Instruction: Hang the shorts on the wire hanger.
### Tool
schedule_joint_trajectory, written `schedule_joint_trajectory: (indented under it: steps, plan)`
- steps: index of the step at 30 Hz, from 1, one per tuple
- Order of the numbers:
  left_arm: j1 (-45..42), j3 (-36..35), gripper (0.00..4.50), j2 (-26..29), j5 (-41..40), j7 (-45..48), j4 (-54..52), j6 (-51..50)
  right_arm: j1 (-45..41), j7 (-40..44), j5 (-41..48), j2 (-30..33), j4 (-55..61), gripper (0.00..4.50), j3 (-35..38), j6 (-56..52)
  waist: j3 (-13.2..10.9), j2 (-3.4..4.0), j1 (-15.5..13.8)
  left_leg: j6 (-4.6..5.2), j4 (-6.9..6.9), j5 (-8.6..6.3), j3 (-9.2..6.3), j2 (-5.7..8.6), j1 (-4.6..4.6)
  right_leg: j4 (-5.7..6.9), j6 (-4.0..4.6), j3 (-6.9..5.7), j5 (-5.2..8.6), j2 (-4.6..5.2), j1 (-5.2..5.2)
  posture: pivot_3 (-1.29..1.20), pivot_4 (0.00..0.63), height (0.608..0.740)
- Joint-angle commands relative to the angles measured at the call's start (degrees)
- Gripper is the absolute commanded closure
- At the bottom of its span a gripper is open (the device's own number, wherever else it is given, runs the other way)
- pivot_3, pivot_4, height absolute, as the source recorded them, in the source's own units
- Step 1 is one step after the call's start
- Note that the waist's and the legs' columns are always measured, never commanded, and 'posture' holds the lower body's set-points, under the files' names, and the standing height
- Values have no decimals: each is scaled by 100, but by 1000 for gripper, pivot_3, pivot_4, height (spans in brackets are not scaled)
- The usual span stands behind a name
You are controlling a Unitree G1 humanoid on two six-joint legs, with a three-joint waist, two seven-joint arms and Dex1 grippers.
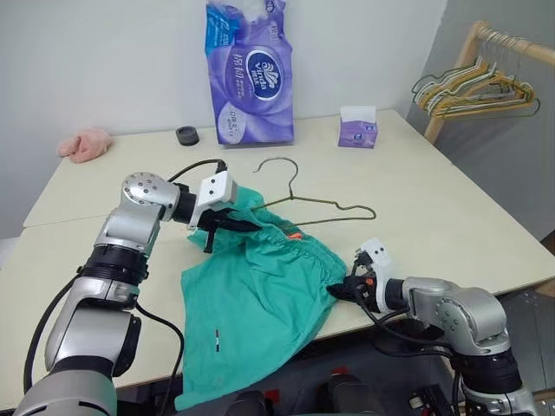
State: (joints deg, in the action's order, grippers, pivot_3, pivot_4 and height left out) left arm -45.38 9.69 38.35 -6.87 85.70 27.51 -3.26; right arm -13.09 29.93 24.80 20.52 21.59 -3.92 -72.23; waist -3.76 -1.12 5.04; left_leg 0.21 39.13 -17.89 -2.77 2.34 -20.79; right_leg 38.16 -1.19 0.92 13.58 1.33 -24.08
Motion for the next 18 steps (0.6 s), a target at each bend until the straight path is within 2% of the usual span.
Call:
schedule_joint_trajectory:
  steps: [1, 4, 5, 10, 13, 18]
  plan:
    - [-29, -158, 4500, 69, -142, -44, -195, 24, -104, -158, -352, 289, 48, 3330, -304, 565, 0, 1, 2, 0, 0, 0, 1, 0, 0, 0, 0, 0, 0, 0, 0, -129, 25, 740]
    - [-19, -173, 4500, 81, -138, -59, -173, 40, -120, -147, -434, 538, 94, 4349, -270, 800, 0, 0, -1, 0, 0, 0, 0, 1, 0, -1, 0, -1, 0, 1, 0, -129, 25, 740]
    - [-18, -182, 4500, 84, -141, -67, -165, 37, -128, -125, -466, 651, 115, 4432, -282, 879, 0, 0, -1, 0, 0, 0, 0, 1, 0, -1, 0, -1, 0, 1, 0, -129, 25, 740]
    - [-19, -245, 4500, 101, -207, -74, -140, -85, -151, -63, -665, 1236, 179, 4432, -270, 1294, 1, 0, -1, 0, 0, 0, 1, 1, 0, -2, 0, -2, 0, 0, 1, -139, 27, 740]
    - [69, -284, 4500, 214, -446, 132, -390, -499, -172, -31, -887, 1695, 48, 4432, -175, 1654, 0, 0, 4, 1, 0, 0, 2, 1, -1, -2, -1, -1, 0, 0, 1, -139, 27, 740]
    - [338, -71, 4500, 584, -692, 599, -929, -1002, -179, 108, -840, 1951, -200, 4432, 16, 1833, 0, -1, 16, 1, -1, 0, 1, -2, -1, -3, -1, -2, 0, -3, 1, -143, 30, 740]
